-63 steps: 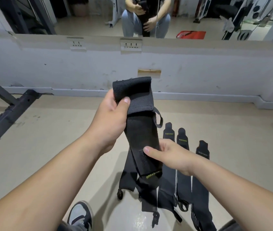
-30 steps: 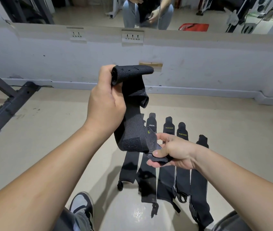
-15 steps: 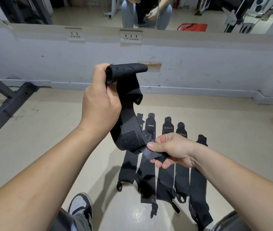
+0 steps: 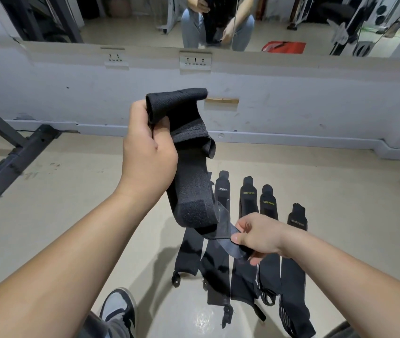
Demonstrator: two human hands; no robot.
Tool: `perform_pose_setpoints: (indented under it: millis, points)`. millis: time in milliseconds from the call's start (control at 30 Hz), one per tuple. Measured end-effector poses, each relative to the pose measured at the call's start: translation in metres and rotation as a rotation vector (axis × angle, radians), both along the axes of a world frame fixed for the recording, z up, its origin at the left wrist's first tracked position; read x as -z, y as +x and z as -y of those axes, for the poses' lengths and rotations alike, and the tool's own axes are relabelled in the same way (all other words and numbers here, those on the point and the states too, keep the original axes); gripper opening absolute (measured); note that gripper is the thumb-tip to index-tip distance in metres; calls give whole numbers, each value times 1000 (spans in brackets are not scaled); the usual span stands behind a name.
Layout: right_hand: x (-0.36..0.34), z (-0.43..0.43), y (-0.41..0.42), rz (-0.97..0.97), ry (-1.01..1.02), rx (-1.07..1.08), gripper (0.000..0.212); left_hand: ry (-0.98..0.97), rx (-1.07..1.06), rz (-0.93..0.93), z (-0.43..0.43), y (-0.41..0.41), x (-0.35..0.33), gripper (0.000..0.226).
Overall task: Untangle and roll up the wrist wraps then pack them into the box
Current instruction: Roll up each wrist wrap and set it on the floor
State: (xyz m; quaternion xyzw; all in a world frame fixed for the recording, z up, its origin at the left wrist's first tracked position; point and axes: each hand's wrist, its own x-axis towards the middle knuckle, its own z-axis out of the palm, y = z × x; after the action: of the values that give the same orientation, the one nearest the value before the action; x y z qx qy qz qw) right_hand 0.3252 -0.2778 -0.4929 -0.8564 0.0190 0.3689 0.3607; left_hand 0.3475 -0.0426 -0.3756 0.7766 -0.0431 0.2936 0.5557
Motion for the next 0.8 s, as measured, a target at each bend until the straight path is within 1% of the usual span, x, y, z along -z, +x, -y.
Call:
perform_pose_setpoints:
  millis: [67,167,300,500,600,700,800]
  points:
    - [2,3,-1,21,-62,-14,19,-116,27,-41,2,1,0,18]
    - [0,0,-3,-12,-57,-9,16,-184,50,-85,4,3,4,17]
    - [-5,-5,-1,-13,9,72,28,-168,81,-95,8,0,5,16]
    - [-4,1,2,-21,38,97,33,-164,31,-105,4,2,7,15]
    - [-5,2,3,-73,136,177,36,-167,17,-99,3,3,7,14]
    - [-6,2,6,-149,258,300,32,-161,13,-99,2,4,8,15]
    - [-5,3,8,-144,289,380,22,-149,12,-98,3,4,9,16]
